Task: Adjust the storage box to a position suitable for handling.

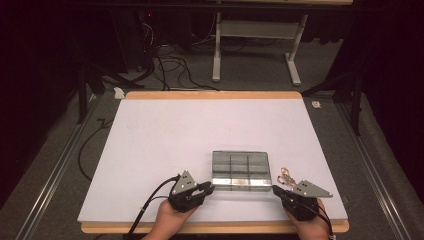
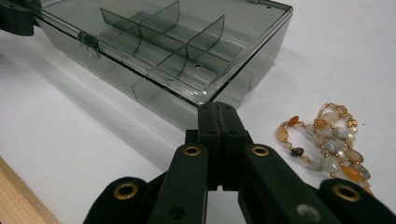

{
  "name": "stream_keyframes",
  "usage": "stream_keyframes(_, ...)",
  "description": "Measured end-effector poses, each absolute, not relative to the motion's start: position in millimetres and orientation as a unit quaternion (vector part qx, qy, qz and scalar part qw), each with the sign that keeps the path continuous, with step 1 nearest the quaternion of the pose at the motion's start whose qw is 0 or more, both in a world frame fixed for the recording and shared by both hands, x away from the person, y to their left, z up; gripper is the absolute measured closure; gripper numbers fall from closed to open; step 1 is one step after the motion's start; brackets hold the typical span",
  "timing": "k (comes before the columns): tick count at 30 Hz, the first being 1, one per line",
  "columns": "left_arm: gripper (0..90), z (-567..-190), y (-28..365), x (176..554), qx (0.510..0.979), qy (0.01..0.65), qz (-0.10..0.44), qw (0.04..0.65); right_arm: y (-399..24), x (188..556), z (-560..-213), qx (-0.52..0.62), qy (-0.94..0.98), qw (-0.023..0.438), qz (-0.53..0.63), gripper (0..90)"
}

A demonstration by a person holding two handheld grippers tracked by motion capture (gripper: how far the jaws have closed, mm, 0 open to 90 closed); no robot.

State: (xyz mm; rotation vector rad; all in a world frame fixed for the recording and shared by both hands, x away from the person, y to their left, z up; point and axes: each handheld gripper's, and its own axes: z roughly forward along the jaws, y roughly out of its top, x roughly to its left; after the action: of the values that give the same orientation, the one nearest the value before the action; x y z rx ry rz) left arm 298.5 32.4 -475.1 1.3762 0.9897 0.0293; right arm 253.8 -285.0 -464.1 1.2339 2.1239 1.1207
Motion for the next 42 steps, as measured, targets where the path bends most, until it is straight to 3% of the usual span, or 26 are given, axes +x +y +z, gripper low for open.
stream_keyframes(8,73.1,-477.3,31.3,300.4,0.61,0.443,0.012,0.656,-285.3,254.1,-464.4,0.445,0.767,0.218,0.407,90.0)
stream_keyframes(42,84.8,-472.6,32.5,303.8,0.595,0.44,0.02,0.672,-284.9,254.9,-464.4,0.446,0.766,0.22,0.407,90.0)
